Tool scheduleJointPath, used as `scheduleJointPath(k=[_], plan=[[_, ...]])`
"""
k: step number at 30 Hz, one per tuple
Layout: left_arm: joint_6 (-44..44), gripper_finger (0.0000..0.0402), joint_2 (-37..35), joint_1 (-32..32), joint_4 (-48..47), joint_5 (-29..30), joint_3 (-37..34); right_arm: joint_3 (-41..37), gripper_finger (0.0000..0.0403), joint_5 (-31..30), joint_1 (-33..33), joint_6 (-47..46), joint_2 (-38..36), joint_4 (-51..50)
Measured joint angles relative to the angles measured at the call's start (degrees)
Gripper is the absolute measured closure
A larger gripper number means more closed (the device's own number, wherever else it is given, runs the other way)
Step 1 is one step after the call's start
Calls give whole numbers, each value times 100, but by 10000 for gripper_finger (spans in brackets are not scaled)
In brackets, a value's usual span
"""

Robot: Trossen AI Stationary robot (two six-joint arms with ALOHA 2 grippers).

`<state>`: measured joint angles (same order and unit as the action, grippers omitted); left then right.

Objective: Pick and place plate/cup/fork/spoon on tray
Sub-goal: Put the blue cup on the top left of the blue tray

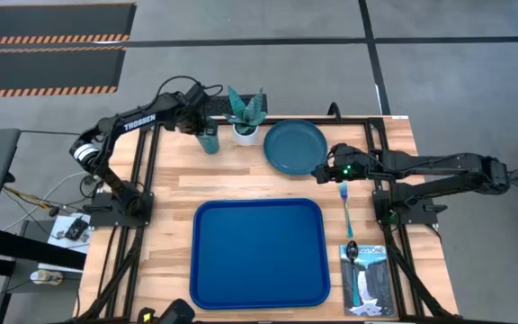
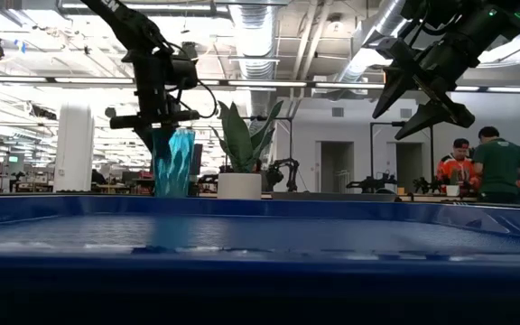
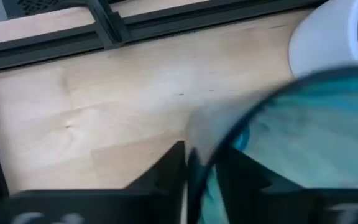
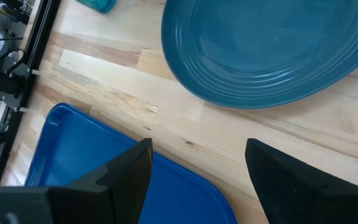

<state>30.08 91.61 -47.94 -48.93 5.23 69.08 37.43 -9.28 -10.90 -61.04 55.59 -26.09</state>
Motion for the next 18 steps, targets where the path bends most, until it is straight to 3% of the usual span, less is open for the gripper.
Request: scheduleJointPath(k=[3,9,18], plan=[[-127,389,-180,2,-28,15,0,0,121,-2,0,0,0,0],[-137,398,-463,0,-16,166,2,-7,121,13,1,97,1,133],[13,399,-694,393,-31,99,2,-9,121,116,229,1475,2,2204]])
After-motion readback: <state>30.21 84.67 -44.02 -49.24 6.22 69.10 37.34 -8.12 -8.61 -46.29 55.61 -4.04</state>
